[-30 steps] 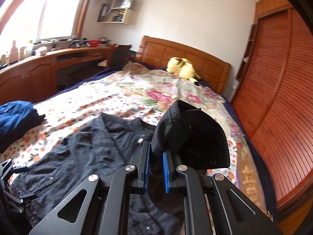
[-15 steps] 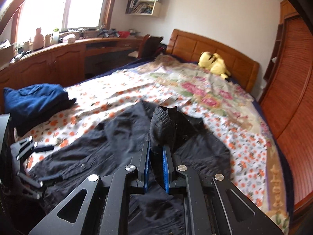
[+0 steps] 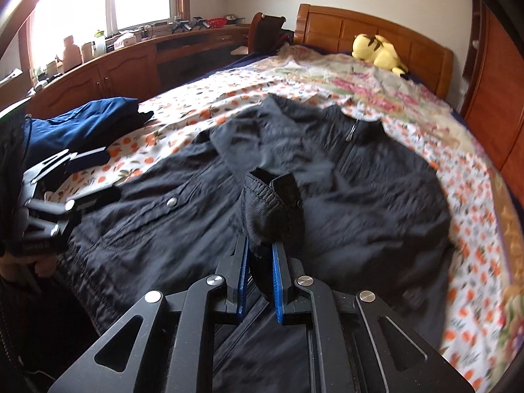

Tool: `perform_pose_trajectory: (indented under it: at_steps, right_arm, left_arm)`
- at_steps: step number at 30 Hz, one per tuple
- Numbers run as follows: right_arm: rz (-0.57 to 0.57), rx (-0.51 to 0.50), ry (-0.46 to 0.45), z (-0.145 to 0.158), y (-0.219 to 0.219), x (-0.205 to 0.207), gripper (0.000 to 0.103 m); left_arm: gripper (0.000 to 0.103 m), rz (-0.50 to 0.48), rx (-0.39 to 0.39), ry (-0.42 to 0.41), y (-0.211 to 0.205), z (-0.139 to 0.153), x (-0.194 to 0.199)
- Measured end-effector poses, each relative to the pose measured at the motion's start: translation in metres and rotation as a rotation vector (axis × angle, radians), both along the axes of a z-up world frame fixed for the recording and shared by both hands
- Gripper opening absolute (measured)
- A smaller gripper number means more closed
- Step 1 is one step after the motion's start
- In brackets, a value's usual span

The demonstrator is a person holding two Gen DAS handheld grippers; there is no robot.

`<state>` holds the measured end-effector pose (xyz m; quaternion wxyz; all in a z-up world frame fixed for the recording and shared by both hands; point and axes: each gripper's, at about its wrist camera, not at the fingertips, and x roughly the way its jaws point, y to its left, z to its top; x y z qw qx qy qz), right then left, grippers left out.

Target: Fold large clothes

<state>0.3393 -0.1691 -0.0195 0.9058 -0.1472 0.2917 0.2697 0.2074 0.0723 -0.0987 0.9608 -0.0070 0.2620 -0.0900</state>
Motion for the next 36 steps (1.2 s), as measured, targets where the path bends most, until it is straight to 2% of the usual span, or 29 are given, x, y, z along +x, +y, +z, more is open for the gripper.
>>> perform_pose_trajectory:
  at_steps: [3, 7, 13, 24, 36]
  right_arm:
    - [-0.008, 0.002, 0.017, -0.012, 0.003, -0.004, 0.017]
    - [-0.026, -0.009, 0.046, -0.019, 0.003, -0.008, 0.030]
    - [-0.038, -0.040, 0.037, -0.025, -0.001, -0.016, 0.038]
    - [-0.105, -0.004, 0.002, -0.039, -0.026, -0.027, 0.042]
    - [-0.187, 0.039, -0.020, -0.061, -0.042, -0.008, 0.042]
  left_arm:
    - [0.077, -0.001, 0.003, 0.003, -0.001, -0.002, 0.000]
    - [0.077, -0.003, 0.011, 0.007, -0.003, -0.005, 0.000]
    - [0.077, -0.006, 0.025, 0.018, -0.007, -0.009, -0.001]
    - [0.077, -0.023, 0.027, 0.036, -0.020, -0.016, -0.006]
    - [0.077, -0.073, 0.014, 0.074, -0.046, -0.029, -0.008]
